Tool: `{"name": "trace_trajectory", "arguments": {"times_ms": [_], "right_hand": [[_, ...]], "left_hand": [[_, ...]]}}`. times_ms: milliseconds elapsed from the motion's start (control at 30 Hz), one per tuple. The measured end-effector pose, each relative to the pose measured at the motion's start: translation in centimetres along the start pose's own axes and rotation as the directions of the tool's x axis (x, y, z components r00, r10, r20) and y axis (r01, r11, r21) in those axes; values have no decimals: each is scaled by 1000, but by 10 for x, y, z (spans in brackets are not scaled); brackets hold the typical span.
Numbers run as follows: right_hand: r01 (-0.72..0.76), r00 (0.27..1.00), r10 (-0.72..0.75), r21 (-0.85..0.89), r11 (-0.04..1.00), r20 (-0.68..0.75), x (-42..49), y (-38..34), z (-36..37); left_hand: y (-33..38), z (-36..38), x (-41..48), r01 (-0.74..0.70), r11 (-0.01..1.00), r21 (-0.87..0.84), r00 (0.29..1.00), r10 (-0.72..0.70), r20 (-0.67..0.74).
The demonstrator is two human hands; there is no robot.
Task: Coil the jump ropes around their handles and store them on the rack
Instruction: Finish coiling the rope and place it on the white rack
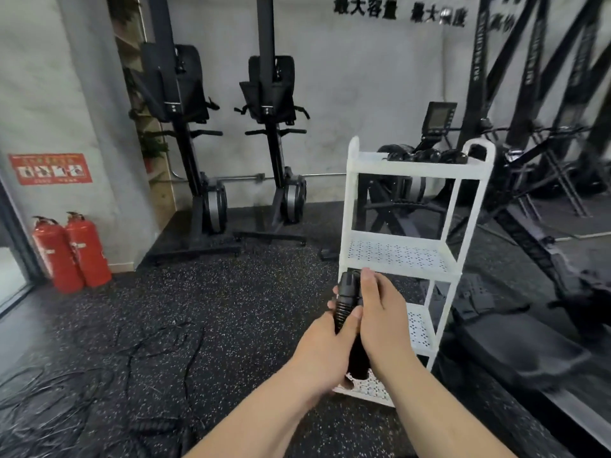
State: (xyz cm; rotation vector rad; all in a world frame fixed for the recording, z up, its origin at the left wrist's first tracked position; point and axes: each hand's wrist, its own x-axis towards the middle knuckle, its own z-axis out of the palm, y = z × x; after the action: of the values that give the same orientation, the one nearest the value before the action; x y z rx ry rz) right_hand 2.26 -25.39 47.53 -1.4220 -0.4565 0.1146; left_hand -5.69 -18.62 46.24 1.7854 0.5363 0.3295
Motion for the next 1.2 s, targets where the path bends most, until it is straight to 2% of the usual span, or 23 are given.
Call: {"name": "trace_trajectory", "arguments": {"times_ms": [167, 233, 333, 433, 500, 567, 667, 767, 833, 1000, 1100, 1200], "right_hand": [[-142, 989, 149, 220, 965, -17, 16, -43, -24], [-169, 985, 171, 191, 967, 7, 30, -57, -31], [-167, 986, 165, 90, 982, 32, 52, -77, -39], [25, 999, -20, -134, 991, 42, 73, -85, -46], [204, 979, -190, -272, 940, 79, 80, -88, -50], [371, 928, -340, -422, 827, 150, 86, -86, -54], [494, 869, -398, -552, 671, 293, 97, -88, -57], [557, 830, -402, -608, 566, 386, 113, -96, -57], [576, 816, -391, -655, 489, 425, 129, -103, -55], [556, 825, -354, -747, 365, 441, 169, -123, -41], [538, 838, -314, -768, 347, 445, 196, -134, -28], [497, 866, -290, -773, 394, 408, 229, -141, -17]], "left_hand": [[40, 17, 4, -191, 958, 215, 971, 216, -99], [61, 20, 6, -210, 970, 119, 969, 222, -104], [89, 22, 18, -118, 988, -97, 991, 112, -71], [117, 17, 39, -41, 978, -206, 999, 33, -41], [135, 10, 58, -14, 969, -248, 999, 4, -41], [152, 2, 77, 15, 965, -262, 1000, -18, -8], [173, -8, 103, 36, 970, -241, 999, -37, 1], [192, -15, 121, 56, 974, -217, 998, -54, 14], [202, -20, 129, 52, 964, -259, 999, -52, 5], [211, -33, 164, 36, 926, -377, 999, -33, 15], [213, -41, 189, 24, 921, -389, 1000, -18, 19], [220, -49, 204, 1, 928, -372, 999, 19, 50]]}}
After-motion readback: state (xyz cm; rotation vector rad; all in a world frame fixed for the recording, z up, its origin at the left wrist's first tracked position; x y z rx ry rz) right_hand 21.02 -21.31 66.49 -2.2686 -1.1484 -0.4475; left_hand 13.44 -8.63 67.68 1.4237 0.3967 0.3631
